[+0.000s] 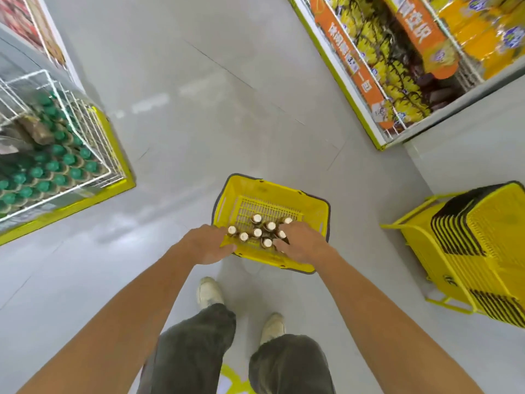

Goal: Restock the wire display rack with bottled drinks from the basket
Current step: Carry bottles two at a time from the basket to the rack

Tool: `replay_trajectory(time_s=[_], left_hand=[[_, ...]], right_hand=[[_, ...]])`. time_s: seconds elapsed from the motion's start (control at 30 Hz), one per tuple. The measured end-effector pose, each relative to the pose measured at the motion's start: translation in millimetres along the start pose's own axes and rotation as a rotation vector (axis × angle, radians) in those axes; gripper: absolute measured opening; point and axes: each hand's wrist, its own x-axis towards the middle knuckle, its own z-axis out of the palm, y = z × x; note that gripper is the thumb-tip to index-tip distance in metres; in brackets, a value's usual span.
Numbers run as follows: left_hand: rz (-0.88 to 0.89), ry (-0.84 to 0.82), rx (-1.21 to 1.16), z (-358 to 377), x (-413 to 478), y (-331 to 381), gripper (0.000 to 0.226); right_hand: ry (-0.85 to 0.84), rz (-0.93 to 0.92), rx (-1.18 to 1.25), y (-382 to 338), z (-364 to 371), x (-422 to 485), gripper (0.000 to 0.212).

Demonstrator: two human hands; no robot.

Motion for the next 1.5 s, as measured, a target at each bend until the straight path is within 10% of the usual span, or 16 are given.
replay_trajectory(time_s=[0.33, 0.47, 0.8, 1.13, 1.5], left_hand=[[-0.018, 0.148, -0.1, 114, 198, -49, 0.057], [-0.04, 0.166, -0.139, 148, 252, -73, 0.093], [-0.09, 0.262, -0.298, 204, 315, -99, 0.041], [-0.09, 0.693, -0.489, 208, 329, -88, 0.019], [0.238, 0.75, -0.696, -9, 109, -41, 0.028]], right_hand=[[0.063, -0.066, -0.091, 60, 131, 197, 0.054], [0.099, -0.088, -0.125, 77, 166, 256, 0.058], [0.146, -0.238, -0.051, 95, 208, 319, 0.053], [0.379, -0.245, 0.351, 94, 225, 323, 0.026], [0.609, -0.315, 0.698, -11, 20, 111, 0.006]])
